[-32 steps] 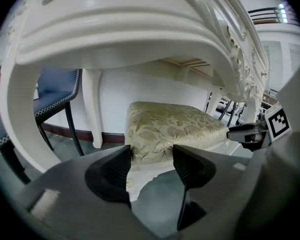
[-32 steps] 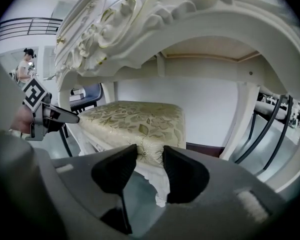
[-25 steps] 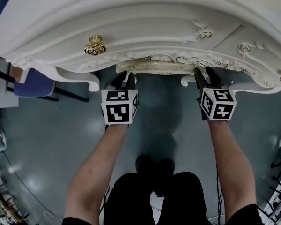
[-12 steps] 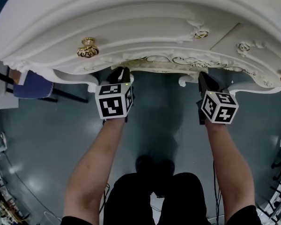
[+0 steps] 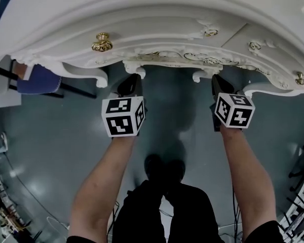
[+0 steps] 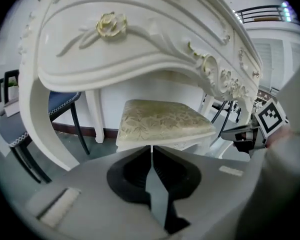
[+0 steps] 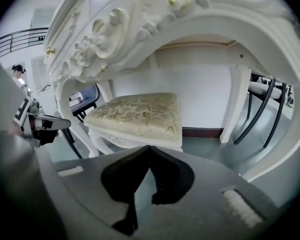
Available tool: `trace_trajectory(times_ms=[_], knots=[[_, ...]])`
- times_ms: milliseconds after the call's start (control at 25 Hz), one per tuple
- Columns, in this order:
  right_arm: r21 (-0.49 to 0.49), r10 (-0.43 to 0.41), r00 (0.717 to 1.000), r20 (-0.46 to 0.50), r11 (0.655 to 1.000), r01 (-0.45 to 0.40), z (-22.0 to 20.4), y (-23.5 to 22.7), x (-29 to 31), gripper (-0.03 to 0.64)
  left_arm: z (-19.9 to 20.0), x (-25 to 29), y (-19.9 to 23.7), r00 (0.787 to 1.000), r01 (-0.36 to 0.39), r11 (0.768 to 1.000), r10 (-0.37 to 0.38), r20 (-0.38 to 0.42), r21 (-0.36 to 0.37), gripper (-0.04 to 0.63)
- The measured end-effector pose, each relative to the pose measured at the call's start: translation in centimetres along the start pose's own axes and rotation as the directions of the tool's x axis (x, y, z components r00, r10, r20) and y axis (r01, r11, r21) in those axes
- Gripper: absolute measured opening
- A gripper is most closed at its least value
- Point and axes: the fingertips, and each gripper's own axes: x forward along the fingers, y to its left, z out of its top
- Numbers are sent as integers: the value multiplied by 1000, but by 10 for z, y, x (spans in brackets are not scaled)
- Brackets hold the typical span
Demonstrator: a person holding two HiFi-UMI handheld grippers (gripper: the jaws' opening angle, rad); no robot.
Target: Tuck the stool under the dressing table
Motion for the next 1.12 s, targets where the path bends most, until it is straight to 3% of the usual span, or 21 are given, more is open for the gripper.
trace_trajectory(times_ms=[240, 840, 1120], knots=[[-17, 70, 996, -48, 997, -71, -12, 30, -49, 3, 13, -43, -20, 1000, 4, 1000, -4, -20, -2, 15], [-28, 179, 981, -69, 983, -181, 30, 89, -175, 3, 70, -154, -60, 1000, 3, 998, -3, -1, -64, 15], [-13, 187, 980, -72, 982, -189, 44, 98, -221, 3, 100, -201, -68, 1000, 0, 1000, 0, -18, 11, 15]])
